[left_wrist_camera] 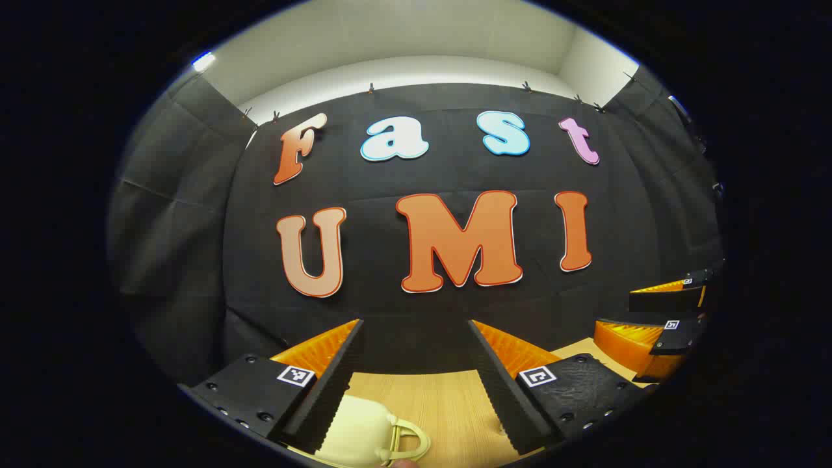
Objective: First open the suitcase, pack the skin care products into it, and then close the suitcase.
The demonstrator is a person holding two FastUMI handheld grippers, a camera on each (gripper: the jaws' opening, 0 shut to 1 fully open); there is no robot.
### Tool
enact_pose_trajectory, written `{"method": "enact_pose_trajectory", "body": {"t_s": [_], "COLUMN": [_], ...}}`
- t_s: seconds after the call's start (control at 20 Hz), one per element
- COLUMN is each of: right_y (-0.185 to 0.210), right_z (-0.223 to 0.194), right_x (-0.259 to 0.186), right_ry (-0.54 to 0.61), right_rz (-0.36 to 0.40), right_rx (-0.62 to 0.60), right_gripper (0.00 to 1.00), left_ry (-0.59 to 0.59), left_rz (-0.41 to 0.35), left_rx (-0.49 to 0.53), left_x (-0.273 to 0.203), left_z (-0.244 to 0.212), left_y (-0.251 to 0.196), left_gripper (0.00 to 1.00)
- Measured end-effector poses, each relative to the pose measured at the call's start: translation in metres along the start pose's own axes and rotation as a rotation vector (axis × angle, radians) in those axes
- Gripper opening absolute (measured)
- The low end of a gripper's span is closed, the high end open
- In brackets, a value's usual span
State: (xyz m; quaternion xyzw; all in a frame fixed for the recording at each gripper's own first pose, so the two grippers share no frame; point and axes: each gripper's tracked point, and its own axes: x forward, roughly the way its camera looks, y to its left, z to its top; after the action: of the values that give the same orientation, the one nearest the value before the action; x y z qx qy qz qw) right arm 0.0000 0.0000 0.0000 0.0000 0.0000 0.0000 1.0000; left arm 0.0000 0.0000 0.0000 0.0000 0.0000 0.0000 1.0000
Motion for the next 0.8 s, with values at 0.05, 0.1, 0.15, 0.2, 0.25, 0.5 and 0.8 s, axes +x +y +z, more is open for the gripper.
{"method": "enact_pose_trajectory", "body": {"t_s": [0.05,0.1,0.15,0.2,0.25,0.5,0.8], "right_y": [0.006,0.011,0.014,0.016,0.017,0.015,0.008], "right_z": [0.000,-0.001,-0.004,-0.006,-0.007,-0.005,-0.003], "right_x": [-0.001,0.001,0.004,0.006,0.008,0.015,0.018], "right_ry": [0.000,0.000,0.009,0.019,0.025,0.026,0.020], "right_rz": [-0.002,-0.007,-0.018,-0.029,-0.036,-0.073,-0.096], "right_rx": [0.020,0.024,0.022,0.021,0.026,0.030,0.012], "right_gripper": [0.95,0.96,0.95,0.95,0.95,0.95,0.95], "left_ry": [-0.008,-0.006,-0.004,-0.007,-0.008,-0.029,-0.044], "left_rz": [-0.011,-0.022,-0.033,-0.040,-0.055,-0.076,-0.080], "left_rx": [-0.006,-0.003,0.003,-0.001,-0.010,-0.006,-0.003], "left_x": [0.004,0.008,0.011,0.014,0.018,0.031,0.036], "left_z": [0.001,0.000,-0.003,-0.003,-0.003,0.001,0.000], "left_y": [0.002,0.004,0.006,0.008,0.006,0.010,0.012], "left_gripper": [0.99,0.99,0.99,0.99,0.99,0.99,0.99]}}
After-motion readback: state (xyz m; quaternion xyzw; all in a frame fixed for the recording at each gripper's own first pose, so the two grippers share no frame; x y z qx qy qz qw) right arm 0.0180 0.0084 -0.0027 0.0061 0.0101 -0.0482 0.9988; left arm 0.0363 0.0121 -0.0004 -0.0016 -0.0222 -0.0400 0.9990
